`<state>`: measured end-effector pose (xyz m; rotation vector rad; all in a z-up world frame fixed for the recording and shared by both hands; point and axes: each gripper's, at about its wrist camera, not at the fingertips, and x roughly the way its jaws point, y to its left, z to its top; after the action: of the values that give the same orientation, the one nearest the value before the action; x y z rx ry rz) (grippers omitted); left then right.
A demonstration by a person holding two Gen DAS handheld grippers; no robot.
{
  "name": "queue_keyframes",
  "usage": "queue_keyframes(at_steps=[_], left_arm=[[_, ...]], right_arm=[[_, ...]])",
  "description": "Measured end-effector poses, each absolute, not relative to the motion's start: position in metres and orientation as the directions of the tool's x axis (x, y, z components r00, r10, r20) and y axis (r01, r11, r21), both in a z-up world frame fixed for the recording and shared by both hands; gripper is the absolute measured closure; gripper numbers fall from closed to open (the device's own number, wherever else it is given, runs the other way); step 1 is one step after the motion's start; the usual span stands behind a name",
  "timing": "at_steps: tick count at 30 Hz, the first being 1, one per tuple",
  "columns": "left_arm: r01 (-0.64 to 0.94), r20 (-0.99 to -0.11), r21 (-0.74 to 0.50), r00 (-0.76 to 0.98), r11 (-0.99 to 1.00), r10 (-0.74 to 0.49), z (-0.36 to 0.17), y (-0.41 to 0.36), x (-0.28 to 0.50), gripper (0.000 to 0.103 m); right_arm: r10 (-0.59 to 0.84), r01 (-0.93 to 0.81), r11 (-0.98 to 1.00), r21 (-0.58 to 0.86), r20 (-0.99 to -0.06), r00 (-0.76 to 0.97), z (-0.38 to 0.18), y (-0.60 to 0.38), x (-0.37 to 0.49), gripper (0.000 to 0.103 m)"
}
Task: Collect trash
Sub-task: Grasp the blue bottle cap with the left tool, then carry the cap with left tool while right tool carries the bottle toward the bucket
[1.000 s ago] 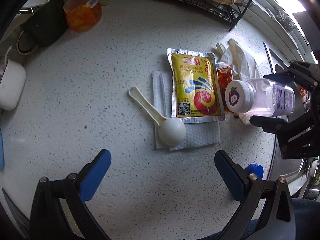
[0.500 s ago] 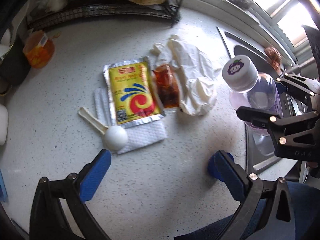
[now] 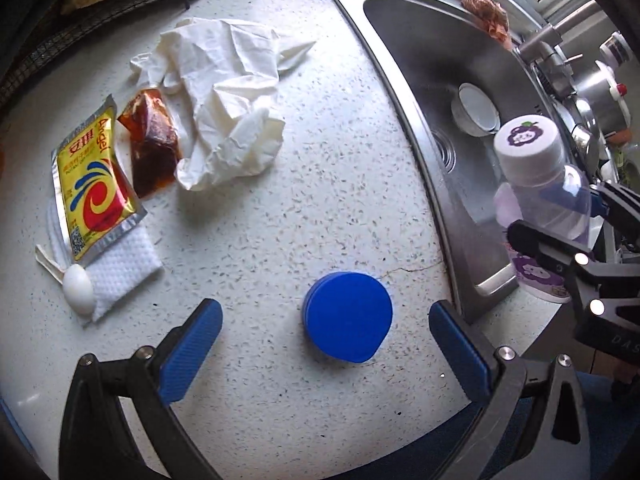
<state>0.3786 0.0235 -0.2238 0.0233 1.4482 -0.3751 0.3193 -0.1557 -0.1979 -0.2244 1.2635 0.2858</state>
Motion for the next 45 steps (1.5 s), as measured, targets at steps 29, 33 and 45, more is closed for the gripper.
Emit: queue_keyframes(at_steps=[29, 33, 45], left_arm=[[0.167, -0.951, -0.184, 0.218, 0.968, -0.219, -0.213, 0.013, 0.355, 0.06], [0.161, -0.939, -0.187, 0.259, 0.969, -0.224, -0.193, 0.008, 0.343, 0.06], [0.188, -0.9, -0.205, 0.349, 0.961, -0.26, -0.154, -0.038, 0.277, 0.06]], right_arm=[[0.144, -0.277, 0.959, 0.058, -0.943, 0.3, -0.204, -0.152, 0.297, 0.045], [0.191, -0.275, 0.956, 0.105, -0.933, 0.305, -0.197, -0.157, 0.288, 0.045], [0.247, -0.294, 0.945, 0.141, -0.898, 0.364, -0.177, -0.204, 0.228, 0.045]])
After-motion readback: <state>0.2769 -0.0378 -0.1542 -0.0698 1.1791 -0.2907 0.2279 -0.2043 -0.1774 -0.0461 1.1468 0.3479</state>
